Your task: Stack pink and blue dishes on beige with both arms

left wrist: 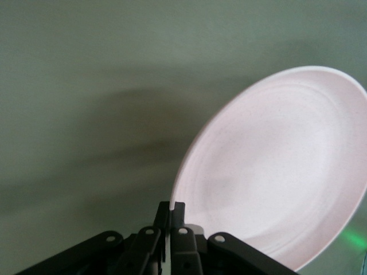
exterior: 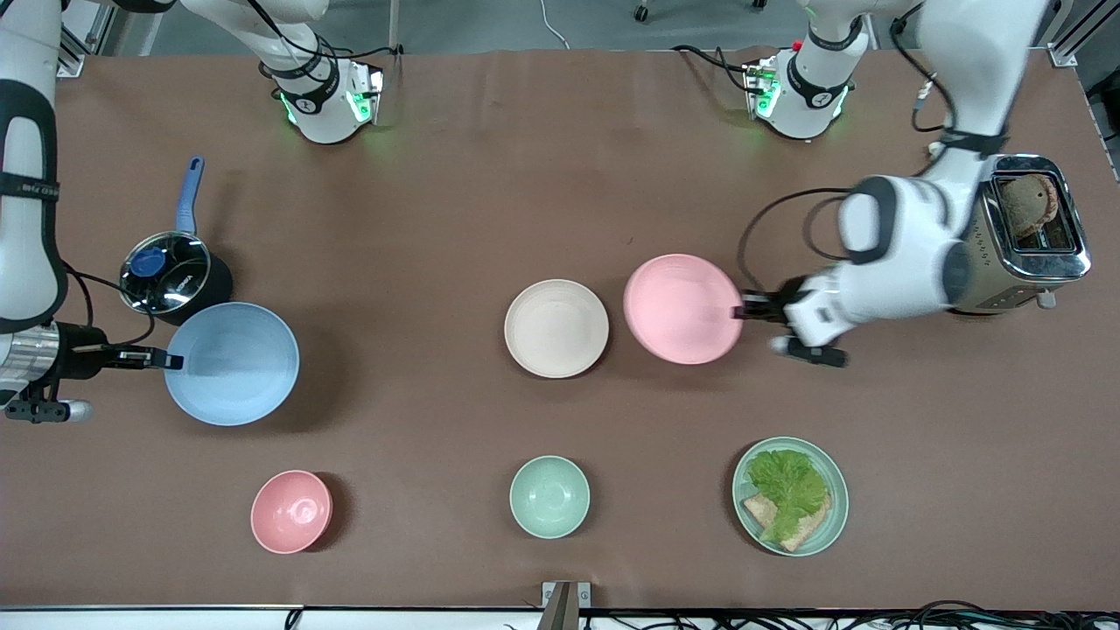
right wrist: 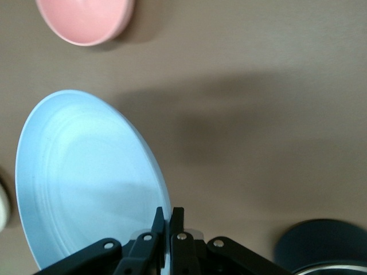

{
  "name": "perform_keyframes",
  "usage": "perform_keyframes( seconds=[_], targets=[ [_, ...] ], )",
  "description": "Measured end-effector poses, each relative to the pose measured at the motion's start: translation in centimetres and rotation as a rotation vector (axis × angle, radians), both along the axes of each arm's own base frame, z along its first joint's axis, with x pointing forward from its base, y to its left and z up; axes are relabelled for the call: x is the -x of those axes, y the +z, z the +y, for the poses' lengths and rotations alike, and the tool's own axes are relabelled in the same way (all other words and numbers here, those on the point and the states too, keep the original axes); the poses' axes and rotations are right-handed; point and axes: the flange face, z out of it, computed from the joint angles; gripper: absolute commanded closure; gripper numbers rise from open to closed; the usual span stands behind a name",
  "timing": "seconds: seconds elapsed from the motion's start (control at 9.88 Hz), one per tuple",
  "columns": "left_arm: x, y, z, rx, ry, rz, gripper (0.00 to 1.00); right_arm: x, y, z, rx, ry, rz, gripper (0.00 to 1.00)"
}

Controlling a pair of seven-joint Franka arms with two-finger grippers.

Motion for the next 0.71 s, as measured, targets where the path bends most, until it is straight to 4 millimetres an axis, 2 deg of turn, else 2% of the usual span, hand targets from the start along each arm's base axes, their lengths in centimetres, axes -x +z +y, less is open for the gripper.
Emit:
perform_keyframes(
  seconds=[0.2,0.41,0.61,0.71],
  targets=[
    [2.2,-1.3,-8.2,-0.074,0.062,0.019,1.00,-0.5,2.1,7.3,0.000,-0.047,0.026,0.99],
    [3.4,-2.1,-14.2,-0.145,0.108,0.035,1.00,-0.1,2.2,14.8,0.004,-0.071,0.023,0.99],
    [3.5,-3.8,-17.7,-0.185,0.152,0.040,1.00,1.6,0.5,20.5,-0.003,-0.074,0.030,0.99],
    [3.3,-5.1,-18.6,-0.207,0.168,0.036,0.99,3.0,0.0,23.0,-0.005,-0.070,0.043,0.99]
  ],
)
